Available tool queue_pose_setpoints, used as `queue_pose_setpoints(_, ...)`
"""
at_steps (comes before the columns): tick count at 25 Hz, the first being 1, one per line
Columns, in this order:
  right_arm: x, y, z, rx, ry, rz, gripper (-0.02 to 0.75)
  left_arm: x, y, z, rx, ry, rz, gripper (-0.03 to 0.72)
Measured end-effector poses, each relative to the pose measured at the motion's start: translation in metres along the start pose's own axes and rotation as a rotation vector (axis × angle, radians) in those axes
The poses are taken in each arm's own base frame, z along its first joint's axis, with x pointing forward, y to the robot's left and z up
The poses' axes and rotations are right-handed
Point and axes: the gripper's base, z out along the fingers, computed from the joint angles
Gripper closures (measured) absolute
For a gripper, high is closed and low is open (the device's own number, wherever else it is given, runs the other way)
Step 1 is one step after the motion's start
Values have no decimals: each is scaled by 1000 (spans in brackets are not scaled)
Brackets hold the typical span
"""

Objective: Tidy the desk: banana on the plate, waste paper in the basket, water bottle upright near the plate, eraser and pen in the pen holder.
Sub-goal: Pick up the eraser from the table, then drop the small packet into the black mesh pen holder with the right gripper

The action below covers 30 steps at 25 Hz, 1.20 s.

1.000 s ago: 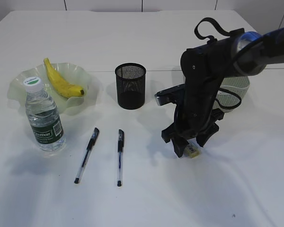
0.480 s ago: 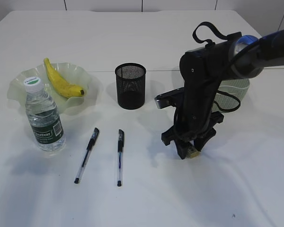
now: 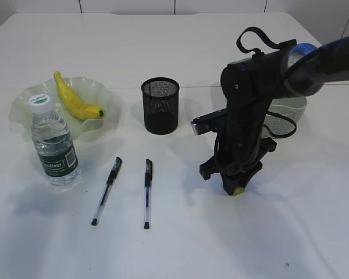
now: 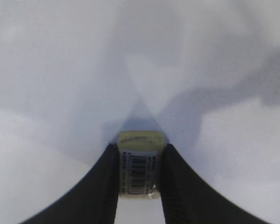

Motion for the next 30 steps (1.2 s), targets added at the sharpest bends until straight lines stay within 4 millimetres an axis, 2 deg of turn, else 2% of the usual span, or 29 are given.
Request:
queue_pose_setpoints(3, -1, 0, -4, 0, -9, 0, 533, 0, 0, 0, 0, 0, 0, 218)
queue_pose_setpoints(8, -14, 1, -28, -14, -90, 9, 535, 0, 0, 0, 0, 0, 0, 218)
queue_pose_setpoints(21, -64, 11, -119, -164, -503, 72, 535, -1, 0, 0, -1, -16, 0, 218)
queue_pose_setpoints(25, -74, 12, -135, -186, -624, 86, 535, -2, 0, 0, -2, -26, 0, 218)
queue_pose_setpoints(30, -81, 11, -143, -187, -713, 93, 535, -4, 0, 0, -2, -40, -1, 218)
